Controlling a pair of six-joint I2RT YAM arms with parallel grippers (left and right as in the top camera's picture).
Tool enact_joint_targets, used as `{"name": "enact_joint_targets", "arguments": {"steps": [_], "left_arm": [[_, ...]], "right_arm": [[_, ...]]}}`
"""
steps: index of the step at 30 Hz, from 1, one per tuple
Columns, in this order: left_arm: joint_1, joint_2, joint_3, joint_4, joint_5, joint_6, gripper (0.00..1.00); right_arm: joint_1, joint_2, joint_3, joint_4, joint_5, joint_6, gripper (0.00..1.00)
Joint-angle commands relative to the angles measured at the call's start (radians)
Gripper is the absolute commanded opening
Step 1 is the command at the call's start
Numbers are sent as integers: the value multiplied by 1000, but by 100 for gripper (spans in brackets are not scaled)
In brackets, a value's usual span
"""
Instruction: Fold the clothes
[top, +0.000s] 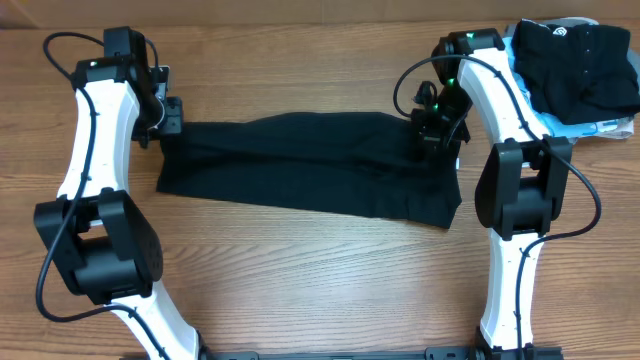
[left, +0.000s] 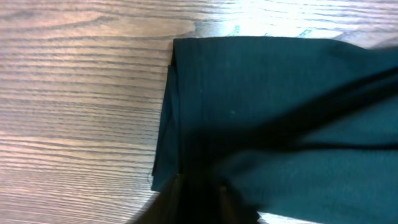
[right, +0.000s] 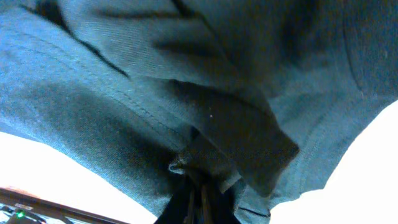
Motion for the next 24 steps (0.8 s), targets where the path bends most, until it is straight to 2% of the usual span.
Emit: {"name": "enact_joint_targets", "arguments": {"steps": [1,2,4,8,13,14,18,19,24], "left_arm": [[5,15,-13,1,-21,14,50],[5,15,-13,1,-21,14,59],[3,15,-13,-2,-19,14,73],[3,15,-13,-16,-5,14,87],[16,15,-13,-48,90,16,93],[24,16,-14,-58,103,26,94],[65,17,-40,-53,154,71,98],[77,19,-51,-42,166,82,99],[129,21,-137,93,243,141,100]], "right_arm": [[-2,-37,-5,-4,39,3,30],[-2,-37,-4,-5,40,3,37],[-2,-37,-4,-4,40,2,43],[-2,-37,14,-1,39,0,45],[-2,-42,112,-5,32,-7,47],[-2,-43,143,-5,15,-33,50],[14,-51,242,-4,-86,-137,77],[20,-51,255,-2,-88,-145,81],[52,-51,264,20,-86,-158,84]]}}
